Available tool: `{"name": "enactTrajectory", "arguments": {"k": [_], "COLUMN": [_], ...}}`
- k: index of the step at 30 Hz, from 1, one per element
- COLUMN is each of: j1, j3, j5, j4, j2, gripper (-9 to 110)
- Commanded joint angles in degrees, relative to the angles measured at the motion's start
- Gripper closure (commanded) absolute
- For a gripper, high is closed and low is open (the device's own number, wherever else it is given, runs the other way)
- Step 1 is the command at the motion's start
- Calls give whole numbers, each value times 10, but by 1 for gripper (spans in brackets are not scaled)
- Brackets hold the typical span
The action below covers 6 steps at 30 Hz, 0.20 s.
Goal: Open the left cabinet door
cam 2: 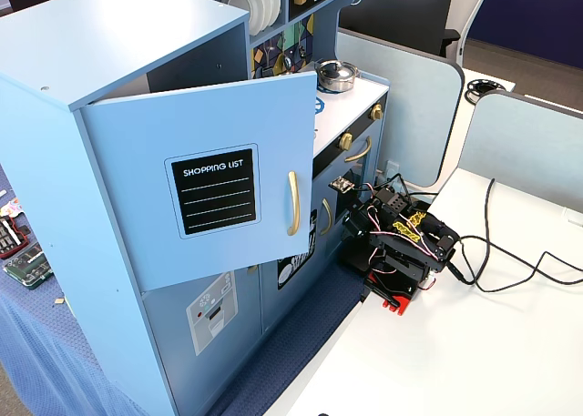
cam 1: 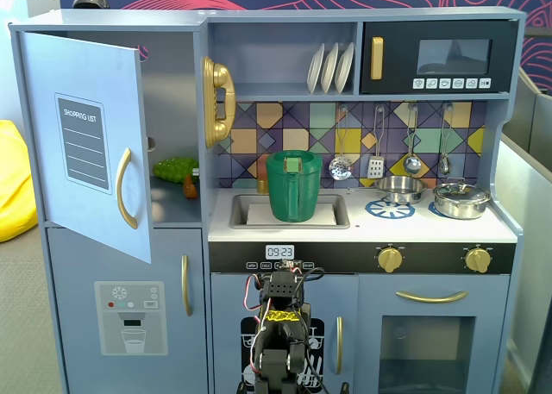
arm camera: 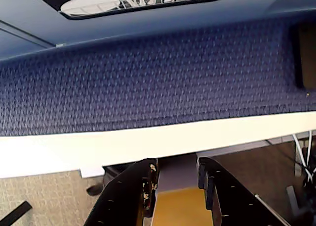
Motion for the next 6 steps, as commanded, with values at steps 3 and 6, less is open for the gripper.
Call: {"name": "enactTrajectory", "arguments": {"k": [3,6], "j1": [-9,-18], "j3": [11,11], "j5": [-4,10], "j4": [79,102], "j2": [-24,14], "gripper": [101,101]}}
